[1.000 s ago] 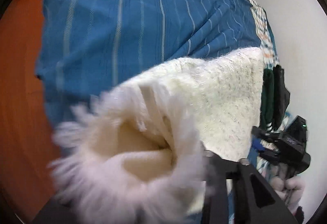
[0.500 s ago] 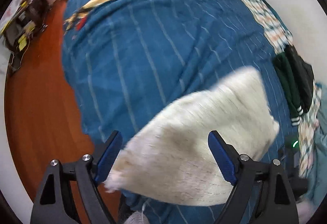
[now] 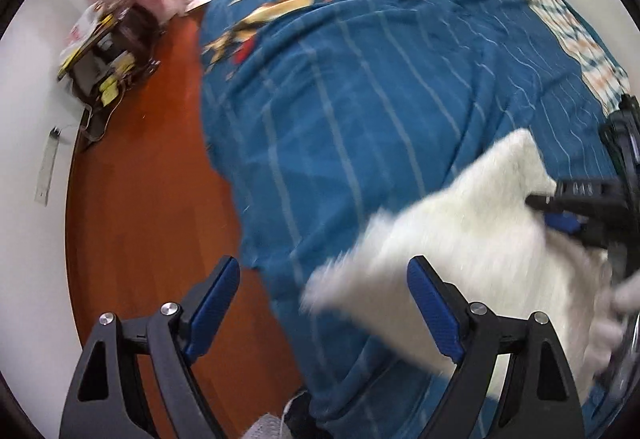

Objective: Fold large clothes

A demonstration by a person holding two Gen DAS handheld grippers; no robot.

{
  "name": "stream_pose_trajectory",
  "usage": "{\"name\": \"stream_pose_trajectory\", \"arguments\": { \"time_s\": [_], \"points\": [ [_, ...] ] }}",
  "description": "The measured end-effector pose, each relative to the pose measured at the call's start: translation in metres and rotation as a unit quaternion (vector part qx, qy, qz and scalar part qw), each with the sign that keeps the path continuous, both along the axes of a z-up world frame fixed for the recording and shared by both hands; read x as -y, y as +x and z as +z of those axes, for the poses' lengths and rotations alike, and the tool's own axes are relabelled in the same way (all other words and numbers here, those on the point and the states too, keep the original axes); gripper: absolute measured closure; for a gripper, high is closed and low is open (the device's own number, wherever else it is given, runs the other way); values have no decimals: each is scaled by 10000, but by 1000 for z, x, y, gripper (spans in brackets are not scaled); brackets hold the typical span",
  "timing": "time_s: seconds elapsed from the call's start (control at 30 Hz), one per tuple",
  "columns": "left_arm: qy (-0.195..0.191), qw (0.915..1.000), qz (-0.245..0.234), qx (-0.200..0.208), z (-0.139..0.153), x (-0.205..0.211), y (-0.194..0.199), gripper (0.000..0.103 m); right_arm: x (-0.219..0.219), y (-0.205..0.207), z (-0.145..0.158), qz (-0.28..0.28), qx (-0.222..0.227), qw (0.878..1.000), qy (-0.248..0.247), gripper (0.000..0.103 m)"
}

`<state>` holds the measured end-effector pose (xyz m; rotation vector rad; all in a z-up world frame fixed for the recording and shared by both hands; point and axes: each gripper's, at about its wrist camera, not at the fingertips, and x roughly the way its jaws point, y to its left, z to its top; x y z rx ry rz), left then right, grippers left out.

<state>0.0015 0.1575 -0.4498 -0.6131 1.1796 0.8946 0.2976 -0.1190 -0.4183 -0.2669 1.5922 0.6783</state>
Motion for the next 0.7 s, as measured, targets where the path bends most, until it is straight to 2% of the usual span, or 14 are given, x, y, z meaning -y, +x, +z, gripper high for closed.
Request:
{"name": "stream_pose_trajectory", "arguments": {
  "time_s": [0.07, 0.1, 0.17, 0.2, 0.23, 0.3, 0.37, 0.4, 0.47, 0.53, 0.6, 0.63, 0.67, 0.7],
  "points": [
    [-255, 9994, 198, 154, 0, 10, -19, 18, 1, -5, 9, 108, -29, 9999, -63, 59],
    [-457, 9981, 303, 287, -2, 15, -26, 18, 9, -4, 17, 86, -165, 9998, 92, 46],
    [-985, 9913, 491, 728, -9, 26, -36, 18, 39, 6, 37, -170, -780, 9928, 893, 35],
    [-1229, 9864, 565, 932, -13, 30, -37, 18, 55, 10, 44, -280, -928, 9888, 1136, 35],
    [-1574, 9777, 655, 1223, -21, 34, -36, 18, 76, 13, 53, -432, -1012, 9842, 1387, 34],
    [-1997, 9633, 805, 1605, -35, 37, -30, 18, 125, 24, 70, -767, -831, 9798, 1649, 19],
    [-2297, 9484, 1039, 1923, -54, 33, -21, 18, 170, 24, 73, -956, -642, 9785, 1709, 18],
    [-2381, 9420, 1142, 2071, -64, 30, -18, 18, 192, 25, 68, -975, -624, 9789, 1682, 18],
    [-2363, 9395, 1270, 2131, -77, 23, -11, 18, 214, 29, 45, -958, -754, 9817, 1460, 18],
    [-2224, 9406, 1326, 2195, -86, 14, -6, 18, 235, 29, 12, -985, -1096, 9791, 1404, 18],
    [-2143, 9400, 1290, 2321, -90, 6, -2, 19, 250, 26, -27, -1161, -1631, 9660, 1638, 17],
    [-2102, 9406, 1245, 2357, -90, 5, -1, 19, 253, 25, -45, -1298, -1994, 9523, 1912, 17],
    [-2024, 9423, 1161, 2400, -87, 3, 1, 25, 251, 22, -60, -1411, -2229, 9405, 2141, 17],
    [-1965, 9438, 1071, 2432, -86, 2, 3, 38, 252, 23, -69, -1511, -2463, 9260, 2430, 17]
  ]
}}
